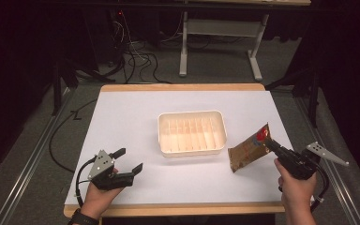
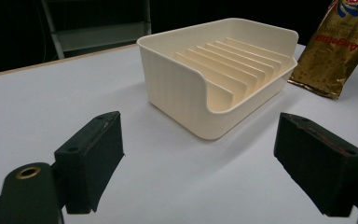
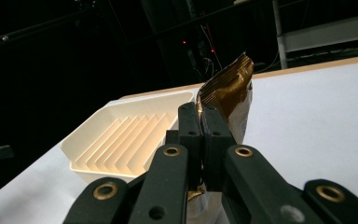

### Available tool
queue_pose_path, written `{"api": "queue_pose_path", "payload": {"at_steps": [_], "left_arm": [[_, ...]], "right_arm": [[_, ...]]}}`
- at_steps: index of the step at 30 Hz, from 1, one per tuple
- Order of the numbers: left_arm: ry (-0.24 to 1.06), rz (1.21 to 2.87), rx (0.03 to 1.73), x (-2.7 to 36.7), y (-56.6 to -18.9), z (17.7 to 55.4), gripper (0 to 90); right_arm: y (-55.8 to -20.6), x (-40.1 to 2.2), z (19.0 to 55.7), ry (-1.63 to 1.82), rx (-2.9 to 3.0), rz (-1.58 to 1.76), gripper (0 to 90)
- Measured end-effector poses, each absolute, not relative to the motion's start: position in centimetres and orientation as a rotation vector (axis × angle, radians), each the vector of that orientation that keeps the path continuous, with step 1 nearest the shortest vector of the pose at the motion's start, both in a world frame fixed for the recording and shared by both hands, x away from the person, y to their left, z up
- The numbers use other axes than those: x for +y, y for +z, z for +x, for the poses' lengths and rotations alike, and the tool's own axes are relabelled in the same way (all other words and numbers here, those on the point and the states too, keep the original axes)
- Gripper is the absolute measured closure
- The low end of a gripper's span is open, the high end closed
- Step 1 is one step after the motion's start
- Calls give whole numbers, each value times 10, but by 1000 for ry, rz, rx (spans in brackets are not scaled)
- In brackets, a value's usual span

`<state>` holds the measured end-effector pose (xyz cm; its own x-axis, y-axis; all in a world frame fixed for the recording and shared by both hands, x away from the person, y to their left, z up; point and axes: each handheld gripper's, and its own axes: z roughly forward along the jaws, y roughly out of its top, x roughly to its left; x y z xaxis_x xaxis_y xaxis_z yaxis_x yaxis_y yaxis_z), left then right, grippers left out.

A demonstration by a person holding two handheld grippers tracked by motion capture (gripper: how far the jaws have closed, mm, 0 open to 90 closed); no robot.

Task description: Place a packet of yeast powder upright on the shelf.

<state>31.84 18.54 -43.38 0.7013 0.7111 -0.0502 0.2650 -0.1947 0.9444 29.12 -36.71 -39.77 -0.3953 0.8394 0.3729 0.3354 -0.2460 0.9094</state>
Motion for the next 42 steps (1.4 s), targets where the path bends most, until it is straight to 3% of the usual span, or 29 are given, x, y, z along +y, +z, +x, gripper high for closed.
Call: {"api": "queue_pose_path", "payload": {"at_steps": [42], "left_arm": [[494, 1774, 778, 185, -434, 318, 161]], "right_arm": [[-380, -359, 283, 1678, 1568, 1249, 895]]}}
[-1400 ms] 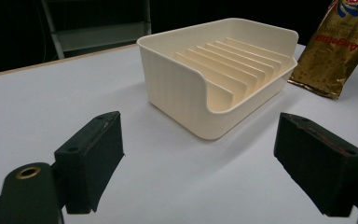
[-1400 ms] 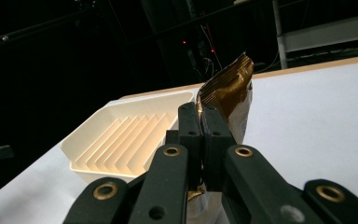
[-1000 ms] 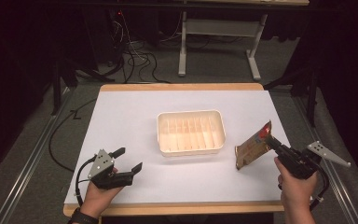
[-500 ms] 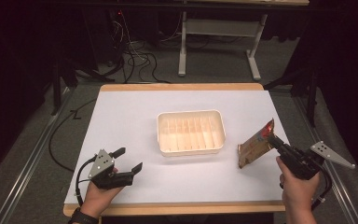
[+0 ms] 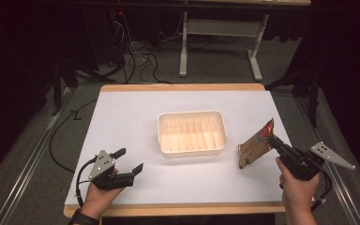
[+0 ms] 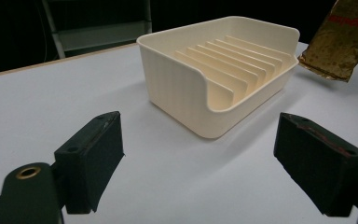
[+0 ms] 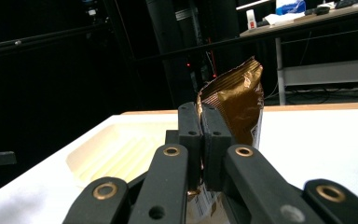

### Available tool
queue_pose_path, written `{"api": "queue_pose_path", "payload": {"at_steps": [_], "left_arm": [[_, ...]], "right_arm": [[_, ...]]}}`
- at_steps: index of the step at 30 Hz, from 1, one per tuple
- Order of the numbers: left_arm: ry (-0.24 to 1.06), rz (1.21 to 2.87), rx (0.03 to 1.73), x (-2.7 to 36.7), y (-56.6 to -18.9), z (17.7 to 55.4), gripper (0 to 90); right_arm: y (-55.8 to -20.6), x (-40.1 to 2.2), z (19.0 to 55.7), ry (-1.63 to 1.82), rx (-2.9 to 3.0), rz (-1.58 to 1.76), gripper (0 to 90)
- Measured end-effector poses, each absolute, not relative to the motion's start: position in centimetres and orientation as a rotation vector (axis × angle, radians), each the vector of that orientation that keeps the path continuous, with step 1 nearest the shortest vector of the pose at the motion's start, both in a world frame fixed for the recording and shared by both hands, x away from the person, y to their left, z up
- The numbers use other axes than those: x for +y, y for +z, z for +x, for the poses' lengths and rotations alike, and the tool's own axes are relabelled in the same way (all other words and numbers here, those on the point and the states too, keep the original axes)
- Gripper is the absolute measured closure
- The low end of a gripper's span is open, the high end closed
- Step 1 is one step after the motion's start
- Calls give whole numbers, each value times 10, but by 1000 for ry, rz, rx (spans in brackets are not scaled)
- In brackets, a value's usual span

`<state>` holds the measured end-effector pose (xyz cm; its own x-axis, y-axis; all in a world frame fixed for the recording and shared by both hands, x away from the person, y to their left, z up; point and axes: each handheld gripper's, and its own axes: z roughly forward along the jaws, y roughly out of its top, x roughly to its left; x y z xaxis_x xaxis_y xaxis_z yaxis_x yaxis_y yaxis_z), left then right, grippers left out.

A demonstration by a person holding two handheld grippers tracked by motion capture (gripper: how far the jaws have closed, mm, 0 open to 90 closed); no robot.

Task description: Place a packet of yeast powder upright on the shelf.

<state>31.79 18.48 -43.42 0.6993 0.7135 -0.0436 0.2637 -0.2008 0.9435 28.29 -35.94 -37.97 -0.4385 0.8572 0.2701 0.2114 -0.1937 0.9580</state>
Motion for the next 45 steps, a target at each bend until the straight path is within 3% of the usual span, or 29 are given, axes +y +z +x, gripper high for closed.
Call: {"api": "queue_pose_path", "payload": {"at_steps": [45], "left_arm": [[495, 1756, 785, 187, -434, 316, 160]], "right_arm": [[-321, -334, 307, 1857, 1491, 1073, 896]]}}
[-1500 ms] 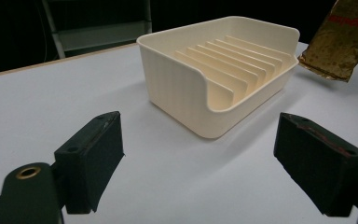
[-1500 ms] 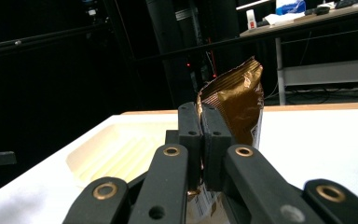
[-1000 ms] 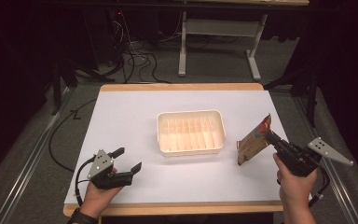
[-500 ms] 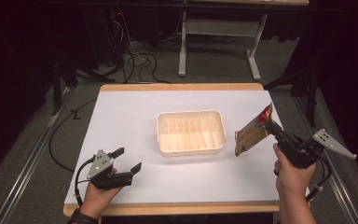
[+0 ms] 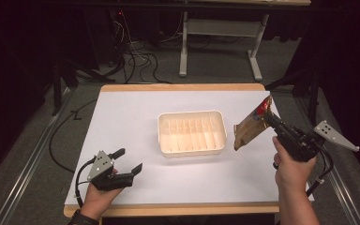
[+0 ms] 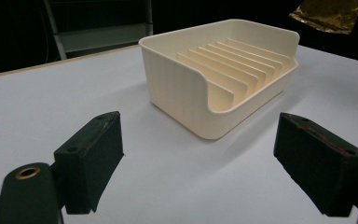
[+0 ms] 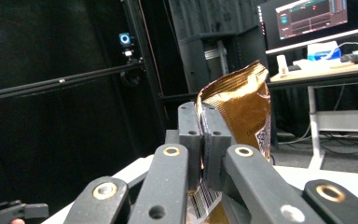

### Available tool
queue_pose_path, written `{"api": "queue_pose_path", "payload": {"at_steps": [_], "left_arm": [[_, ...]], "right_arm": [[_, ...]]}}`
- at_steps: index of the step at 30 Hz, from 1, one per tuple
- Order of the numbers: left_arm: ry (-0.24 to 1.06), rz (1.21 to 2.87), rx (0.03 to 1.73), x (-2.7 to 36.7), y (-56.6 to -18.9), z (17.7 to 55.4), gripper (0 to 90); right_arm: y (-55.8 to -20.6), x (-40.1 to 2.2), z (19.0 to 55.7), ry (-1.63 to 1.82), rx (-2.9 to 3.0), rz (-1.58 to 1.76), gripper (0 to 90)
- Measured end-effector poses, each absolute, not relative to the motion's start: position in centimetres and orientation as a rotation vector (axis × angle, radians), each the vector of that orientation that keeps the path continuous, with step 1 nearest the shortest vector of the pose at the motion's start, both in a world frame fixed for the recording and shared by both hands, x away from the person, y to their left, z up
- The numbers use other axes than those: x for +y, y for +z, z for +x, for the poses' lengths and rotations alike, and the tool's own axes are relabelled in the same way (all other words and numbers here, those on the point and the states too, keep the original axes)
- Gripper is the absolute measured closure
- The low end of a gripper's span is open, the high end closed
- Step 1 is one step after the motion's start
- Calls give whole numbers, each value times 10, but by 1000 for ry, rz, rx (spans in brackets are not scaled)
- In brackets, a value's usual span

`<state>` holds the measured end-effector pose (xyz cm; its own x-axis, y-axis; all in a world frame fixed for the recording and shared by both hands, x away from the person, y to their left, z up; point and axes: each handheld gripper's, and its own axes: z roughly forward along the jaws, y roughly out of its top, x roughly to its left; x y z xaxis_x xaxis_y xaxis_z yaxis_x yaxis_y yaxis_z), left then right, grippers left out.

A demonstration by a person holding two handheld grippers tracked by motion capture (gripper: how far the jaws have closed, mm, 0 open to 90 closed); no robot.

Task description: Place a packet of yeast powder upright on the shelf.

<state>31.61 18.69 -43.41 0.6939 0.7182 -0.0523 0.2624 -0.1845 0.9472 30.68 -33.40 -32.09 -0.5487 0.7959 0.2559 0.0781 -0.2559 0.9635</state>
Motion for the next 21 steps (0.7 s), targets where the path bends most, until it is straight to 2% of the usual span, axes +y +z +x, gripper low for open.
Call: {"api": "queue_pose_path", "payload": {"at_steps": [21], "left_arm": [[510, 1744, 805, 197, -433, 313, 160]], "right_arm": [[-304, -305, 325, 1894, 1539, 1000, 896]]}}
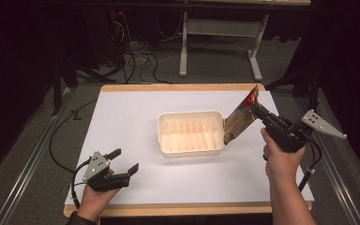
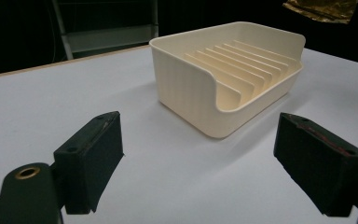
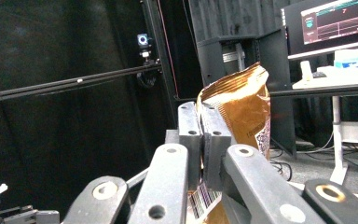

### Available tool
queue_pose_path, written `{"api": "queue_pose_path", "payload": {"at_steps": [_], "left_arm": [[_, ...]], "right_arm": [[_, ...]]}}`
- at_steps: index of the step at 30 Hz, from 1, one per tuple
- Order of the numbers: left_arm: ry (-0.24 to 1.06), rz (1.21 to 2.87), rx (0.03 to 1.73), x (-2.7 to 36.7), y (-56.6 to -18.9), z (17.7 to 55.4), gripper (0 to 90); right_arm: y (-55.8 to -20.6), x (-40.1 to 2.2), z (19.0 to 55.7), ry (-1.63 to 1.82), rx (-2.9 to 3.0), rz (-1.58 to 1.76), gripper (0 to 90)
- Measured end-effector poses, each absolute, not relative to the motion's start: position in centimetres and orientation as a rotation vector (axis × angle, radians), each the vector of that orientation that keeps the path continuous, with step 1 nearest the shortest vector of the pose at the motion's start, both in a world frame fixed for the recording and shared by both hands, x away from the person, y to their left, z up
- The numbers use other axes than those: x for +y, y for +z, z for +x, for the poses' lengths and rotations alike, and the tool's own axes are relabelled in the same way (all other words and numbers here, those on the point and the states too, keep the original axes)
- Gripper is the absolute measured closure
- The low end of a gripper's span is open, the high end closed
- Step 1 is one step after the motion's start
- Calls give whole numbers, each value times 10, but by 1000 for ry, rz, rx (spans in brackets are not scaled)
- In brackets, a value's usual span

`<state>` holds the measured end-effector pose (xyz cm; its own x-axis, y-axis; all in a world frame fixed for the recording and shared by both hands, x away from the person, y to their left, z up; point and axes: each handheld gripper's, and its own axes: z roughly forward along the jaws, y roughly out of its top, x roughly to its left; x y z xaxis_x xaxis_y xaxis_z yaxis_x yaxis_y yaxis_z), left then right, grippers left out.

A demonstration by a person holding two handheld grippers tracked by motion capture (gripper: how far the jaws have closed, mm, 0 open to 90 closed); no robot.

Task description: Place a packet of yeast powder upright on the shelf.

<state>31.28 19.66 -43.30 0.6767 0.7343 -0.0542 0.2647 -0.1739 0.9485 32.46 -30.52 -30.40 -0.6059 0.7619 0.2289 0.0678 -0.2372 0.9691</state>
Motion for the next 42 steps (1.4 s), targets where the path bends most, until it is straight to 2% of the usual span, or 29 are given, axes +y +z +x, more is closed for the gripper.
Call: {"api": "queue_pose_path", "payload": {"at_steps": [42], "left_arm": [[523, 1733, 826, 206, -432, 310, 159]], "right_arm": [[-334, -287, 382, 1780, 1666, 1073, 896]]}}
